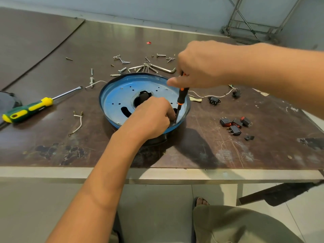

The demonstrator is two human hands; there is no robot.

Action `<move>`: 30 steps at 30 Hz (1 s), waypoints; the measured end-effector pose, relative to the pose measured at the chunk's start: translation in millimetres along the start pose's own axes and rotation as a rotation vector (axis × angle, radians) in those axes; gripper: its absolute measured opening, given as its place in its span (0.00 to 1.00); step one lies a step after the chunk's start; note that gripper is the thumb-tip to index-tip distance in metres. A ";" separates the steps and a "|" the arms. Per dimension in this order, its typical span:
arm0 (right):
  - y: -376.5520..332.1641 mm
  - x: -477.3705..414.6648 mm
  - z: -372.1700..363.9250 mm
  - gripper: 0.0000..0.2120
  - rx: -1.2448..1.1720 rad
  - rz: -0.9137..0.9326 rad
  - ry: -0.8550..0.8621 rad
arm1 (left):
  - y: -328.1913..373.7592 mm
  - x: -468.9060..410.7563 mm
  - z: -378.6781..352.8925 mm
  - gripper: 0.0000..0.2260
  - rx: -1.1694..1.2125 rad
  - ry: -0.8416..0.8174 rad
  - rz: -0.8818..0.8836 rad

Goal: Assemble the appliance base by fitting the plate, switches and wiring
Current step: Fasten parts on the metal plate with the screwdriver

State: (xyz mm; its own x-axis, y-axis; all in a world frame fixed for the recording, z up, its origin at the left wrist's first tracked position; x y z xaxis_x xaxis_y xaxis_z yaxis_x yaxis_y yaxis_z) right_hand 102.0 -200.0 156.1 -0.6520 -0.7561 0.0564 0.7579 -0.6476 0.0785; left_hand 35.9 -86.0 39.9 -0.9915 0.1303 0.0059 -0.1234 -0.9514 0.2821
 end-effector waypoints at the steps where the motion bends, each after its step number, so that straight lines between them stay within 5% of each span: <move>1: 3.3 1.7 -1.0 0.30 0.022 -0.061 0.000 | 0.1 -0.1 -0.3 0.21 0.003 -0.001 -0.008; 6: -0.7 8.6 2.0 0.20 -0.167 -0.011 -0.190 | -0.5 -0.9 0.4 0.20 0.003 0.014 -0.006; 8: -6.8 9.3 2.1 0.15 -0.178 0.044 -0.133 | 0.5 -0.7 0.3 0.20 -0.002 0.026 -0.007; 13: -0.1 13.7 -5.7 0.25 -0.136 -0.074 0.076 | -0.4 -0.4 -0.7 0.19 0.001 0.036 -0.033; 16: 24.1 30.9 -8.4 0.19 -0.343 -0.171 0.092 | -1.7 -0.9 -0.3 0.16 -0.002 0.052 -0.079; 18: 45.1 49.5 -17.6 0.12 -0.640 -0.228 0.275 | -0.9 -1.3 -0.1 0.13 -0.016 0.006 -0.130; 22: 71.7 81.1 -69.0 0.04 -1.109 -0.480 0.694 | 2.0 1.4 1.4 0.28 -0.163 -0.107 -0.166; 30: 45.5 74.3 -166.2 0.07 -0.624 -0.726 0.581 | 16.6 -8.0 -8.9 0.12 -0.304 0.049 -0.125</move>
State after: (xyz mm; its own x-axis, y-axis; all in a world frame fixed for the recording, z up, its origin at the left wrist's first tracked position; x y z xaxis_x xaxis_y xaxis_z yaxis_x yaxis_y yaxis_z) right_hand 91.7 -301.3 -1.6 -0.9584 -0.0029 -0.2855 0.1866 -0.7634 -0.6184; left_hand 41.4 -105.3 36.0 -0.9677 0.2450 -0.0590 -0.2442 -0.9695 -0.0216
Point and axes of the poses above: each hand's wrist, its own x-axis away from the middle knuckle, its own z-axis out of the back of the hand, y = z × x, the point moved 2 cm from there along -x, towards the middle knuckle, and after that the axes turned 14 degrees about -x, right-handed, at the moved point
